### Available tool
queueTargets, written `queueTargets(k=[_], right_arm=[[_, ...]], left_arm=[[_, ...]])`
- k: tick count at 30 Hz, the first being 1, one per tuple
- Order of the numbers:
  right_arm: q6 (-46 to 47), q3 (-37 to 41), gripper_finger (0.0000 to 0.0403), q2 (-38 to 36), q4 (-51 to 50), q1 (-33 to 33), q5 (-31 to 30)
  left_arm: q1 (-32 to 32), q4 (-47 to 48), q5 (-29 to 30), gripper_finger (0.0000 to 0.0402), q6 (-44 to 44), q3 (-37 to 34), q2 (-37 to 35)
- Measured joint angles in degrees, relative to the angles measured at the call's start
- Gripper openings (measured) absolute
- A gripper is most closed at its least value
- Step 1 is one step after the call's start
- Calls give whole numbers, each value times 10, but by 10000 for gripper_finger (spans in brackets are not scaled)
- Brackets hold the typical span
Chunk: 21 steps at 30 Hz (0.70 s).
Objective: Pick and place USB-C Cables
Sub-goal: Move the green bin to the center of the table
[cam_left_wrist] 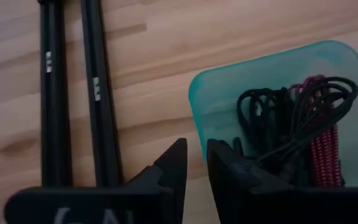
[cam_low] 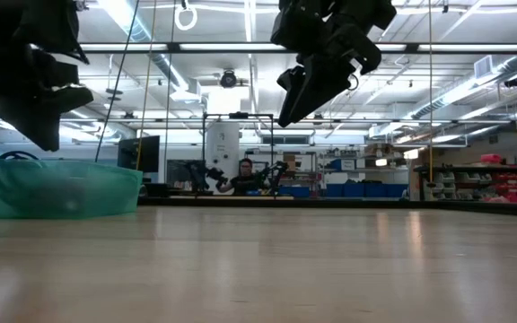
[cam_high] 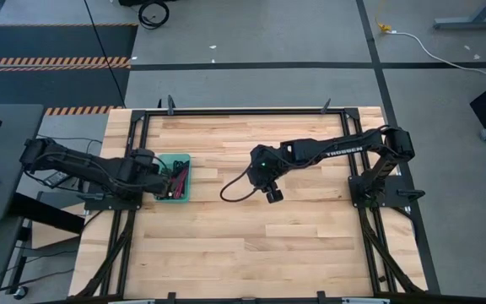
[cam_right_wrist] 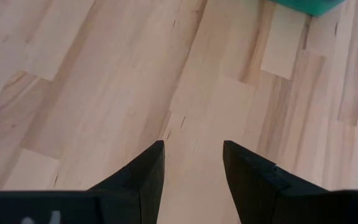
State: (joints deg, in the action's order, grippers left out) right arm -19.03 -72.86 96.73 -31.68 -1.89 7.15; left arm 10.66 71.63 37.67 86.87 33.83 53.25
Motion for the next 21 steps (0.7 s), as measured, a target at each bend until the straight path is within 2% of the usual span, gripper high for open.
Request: queueTargets(k=[13, 16, 21], right_arm=[[3, 0, 169, 0, 0, 1, 0], [16, 0, 169, 0, 0, 0, 0], [24, 0, 169, 0, -4, 0, 0]], left_arm=[[0, -55, -9, 68, -33, -14, 2], [0, -84, -25, 68, -42, -14, 16], [-1, -70, -20, 68, -40, -14, 44]])
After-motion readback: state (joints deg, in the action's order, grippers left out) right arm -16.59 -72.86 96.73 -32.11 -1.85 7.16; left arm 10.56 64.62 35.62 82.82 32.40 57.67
